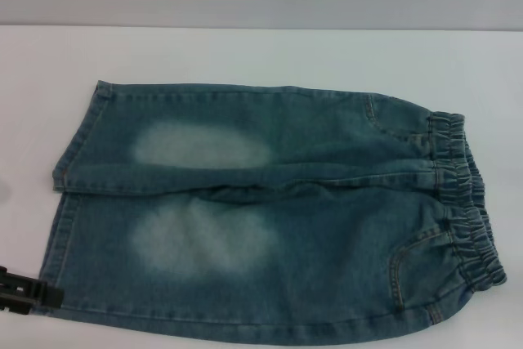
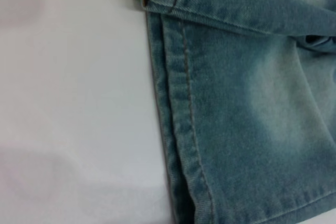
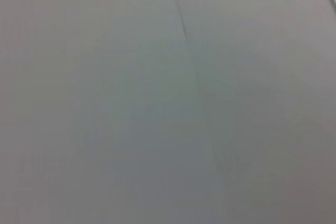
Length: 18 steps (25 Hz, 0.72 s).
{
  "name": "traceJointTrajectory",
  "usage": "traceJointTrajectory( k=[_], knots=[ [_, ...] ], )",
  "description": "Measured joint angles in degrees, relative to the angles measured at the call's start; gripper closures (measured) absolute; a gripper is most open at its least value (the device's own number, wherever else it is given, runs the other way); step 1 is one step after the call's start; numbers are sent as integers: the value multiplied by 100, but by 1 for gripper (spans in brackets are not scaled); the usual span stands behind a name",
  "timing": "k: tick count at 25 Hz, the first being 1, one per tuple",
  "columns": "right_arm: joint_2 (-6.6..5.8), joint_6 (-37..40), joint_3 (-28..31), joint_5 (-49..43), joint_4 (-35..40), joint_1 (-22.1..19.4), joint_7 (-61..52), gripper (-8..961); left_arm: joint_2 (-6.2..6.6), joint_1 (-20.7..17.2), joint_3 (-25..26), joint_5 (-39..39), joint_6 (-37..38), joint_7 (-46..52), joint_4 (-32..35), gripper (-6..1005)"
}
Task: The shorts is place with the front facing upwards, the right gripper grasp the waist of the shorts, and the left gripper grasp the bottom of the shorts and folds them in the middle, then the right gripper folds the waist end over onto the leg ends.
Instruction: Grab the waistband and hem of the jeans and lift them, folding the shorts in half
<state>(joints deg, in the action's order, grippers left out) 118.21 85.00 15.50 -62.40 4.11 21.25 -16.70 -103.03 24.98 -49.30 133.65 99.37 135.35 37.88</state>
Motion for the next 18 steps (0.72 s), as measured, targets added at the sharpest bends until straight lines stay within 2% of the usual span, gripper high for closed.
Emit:
traceJointTrajectory(
  k=[18],
  knots=[
    [0,-10,-21,0,2,-8,0,363,-88,158,114,2,112,-54,27,159]
  ],
)
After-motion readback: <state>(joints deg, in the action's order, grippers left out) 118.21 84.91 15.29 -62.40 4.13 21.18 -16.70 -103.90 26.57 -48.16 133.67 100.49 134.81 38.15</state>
